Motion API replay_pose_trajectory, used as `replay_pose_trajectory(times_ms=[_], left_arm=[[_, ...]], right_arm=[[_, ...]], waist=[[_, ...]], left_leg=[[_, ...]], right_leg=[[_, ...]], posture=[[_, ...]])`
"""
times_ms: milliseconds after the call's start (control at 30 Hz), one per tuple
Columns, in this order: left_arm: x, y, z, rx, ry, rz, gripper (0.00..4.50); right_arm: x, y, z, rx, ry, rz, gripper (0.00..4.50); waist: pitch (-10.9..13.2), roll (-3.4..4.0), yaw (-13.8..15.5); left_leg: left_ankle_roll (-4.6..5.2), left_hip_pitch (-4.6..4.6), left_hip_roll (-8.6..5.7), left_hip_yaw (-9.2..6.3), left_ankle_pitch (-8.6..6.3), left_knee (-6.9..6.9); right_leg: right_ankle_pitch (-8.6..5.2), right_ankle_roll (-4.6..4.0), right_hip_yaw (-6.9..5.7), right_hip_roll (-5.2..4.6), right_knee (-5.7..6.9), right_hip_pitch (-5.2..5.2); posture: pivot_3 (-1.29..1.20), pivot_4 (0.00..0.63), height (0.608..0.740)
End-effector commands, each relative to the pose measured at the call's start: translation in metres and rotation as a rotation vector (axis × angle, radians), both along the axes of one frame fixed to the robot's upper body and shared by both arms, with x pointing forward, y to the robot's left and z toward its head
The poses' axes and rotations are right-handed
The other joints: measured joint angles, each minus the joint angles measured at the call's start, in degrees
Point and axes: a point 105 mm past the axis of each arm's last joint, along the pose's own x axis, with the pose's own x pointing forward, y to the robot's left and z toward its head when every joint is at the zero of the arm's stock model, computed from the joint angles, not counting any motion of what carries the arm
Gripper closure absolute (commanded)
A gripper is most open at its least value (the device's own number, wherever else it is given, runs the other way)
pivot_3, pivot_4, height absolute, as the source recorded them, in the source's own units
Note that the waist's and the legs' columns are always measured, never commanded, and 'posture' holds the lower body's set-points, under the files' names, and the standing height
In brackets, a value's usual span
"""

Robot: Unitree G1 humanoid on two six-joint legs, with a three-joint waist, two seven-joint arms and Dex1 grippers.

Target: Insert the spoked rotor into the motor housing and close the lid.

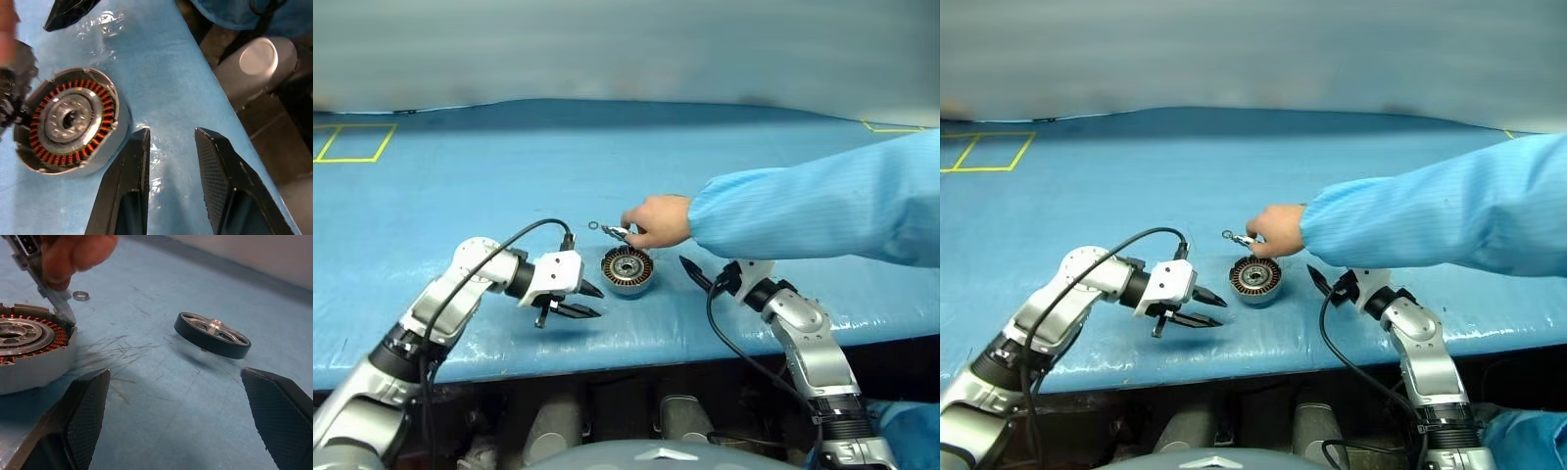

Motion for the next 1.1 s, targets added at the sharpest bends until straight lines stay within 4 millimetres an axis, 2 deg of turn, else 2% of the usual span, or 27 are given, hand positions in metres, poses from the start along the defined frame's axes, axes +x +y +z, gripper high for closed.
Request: replay_pose_trajectory(times_ms=[33, 233, 600, 1100], left_arm=[[0.008, -0.002, 0.014, -0.144, -0.071, 0.100, 2.98], [0.019, 0.003, 0.014, -0.319, -0.089, 0.313, 2.98], [0.029, 0.011, -0.008, -0.375, -0.109, 0.500, 2.98], [0.032, 0.008, -0.012, -0.417, -0.100, 0.546, 2.98]], right_arm=[[0.002, -0.006, 0.016, 0.004, -0.055, -0.007, 0.00], [0.001, -0.008, 0.016, -0.011, -0.048, -0.001, 0.00], [-0.001, -0.006, 0.016, -0.014, -0.027, 0.036, 0.00], [-0.014, 0.003, 0.013, -0.070, 0.045, 0.140, 0.00]], waist=[[0.00, 0.00, 0.06], [-0.01, 0.01, 0.01], [-0.02, 0.02, -0.37], [-0.02, 0.03, 0.21]], left_leg=[[-0.01, 0.03, 0.00, -0.01, 0.00, 0.00], [-0.21, 0.12, 0.01, -0.02, -0.12, -0.04], [-0.14, 0.13, 0.09, 0.23, -0.03, -0.30], [-0.33, 0.12, 0.10, 0.18, -0.13, -0.35]], right_leg=[[0.00, 0.00, -0.01, -0.05, 0.00, -0.05], [0.06, -0.10, -0.28, -0.57, -0.02, -0.05], [0.15, -0.30, -0.65, -0.81, -0.04, -0.05], [0.11, -0.37, -1.18, -1.10, -0.12, -0.22]], posture=[[0.00, 0.150, 0.740], [0.00, 0.150, 0.740], [0.00, 0.150, 0.740], [0.00, 0.150, 0.740]])
